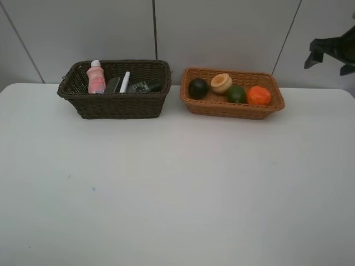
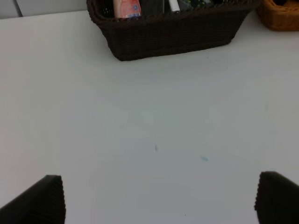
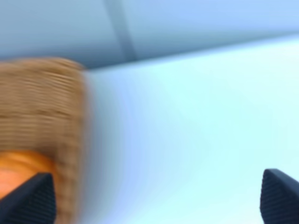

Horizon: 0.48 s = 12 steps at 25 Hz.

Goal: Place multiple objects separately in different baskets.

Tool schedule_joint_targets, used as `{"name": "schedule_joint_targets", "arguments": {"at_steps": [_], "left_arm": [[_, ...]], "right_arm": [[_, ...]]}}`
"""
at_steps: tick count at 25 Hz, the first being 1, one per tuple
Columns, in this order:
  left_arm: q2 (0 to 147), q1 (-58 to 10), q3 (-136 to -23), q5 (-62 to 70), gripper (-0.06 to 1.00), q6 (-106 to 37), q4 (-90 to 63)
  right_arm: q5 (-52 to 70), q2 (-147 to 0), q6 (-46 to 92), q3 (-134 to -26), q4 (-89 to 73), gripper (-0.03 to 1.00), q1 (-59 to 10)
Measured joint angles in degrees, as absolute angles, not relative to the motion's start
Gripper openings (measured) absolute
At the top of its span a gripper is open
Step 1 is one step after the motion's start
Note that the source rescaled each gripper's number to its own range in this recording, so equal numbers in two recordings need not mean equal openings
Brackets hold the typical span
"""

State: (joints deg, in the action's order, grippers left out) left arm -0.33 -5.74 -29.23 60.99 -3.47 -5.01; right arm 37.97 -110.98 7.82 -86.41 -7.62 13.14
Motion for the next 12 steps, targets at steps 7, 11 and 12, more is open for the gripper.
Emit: {"name": "schedule_joint_targets", "arguments": {"at_steps": [7, 11, 12], "left_arm": [[-0.33, -5.74, -29.23, 60.99, 1.00, -3.47, -5.01], [-0.33, -5.74, -29.23, 60.99, 1.00, -3.47, -5.01], [-0.33, -5.74, -29.23, 60.99, 1.00, -3.47, -5.01]], "right_arm": [[35.96, -100.95, 7.26, -73.48, -5.32, 0.91, 17.73], [33.50, -88.84, 7.26, -63.93, -5.21, 0.91, 17.61], [34.12, -86.17, 7.26, -61.58, -5.21, 0.91, 17.61]]}}
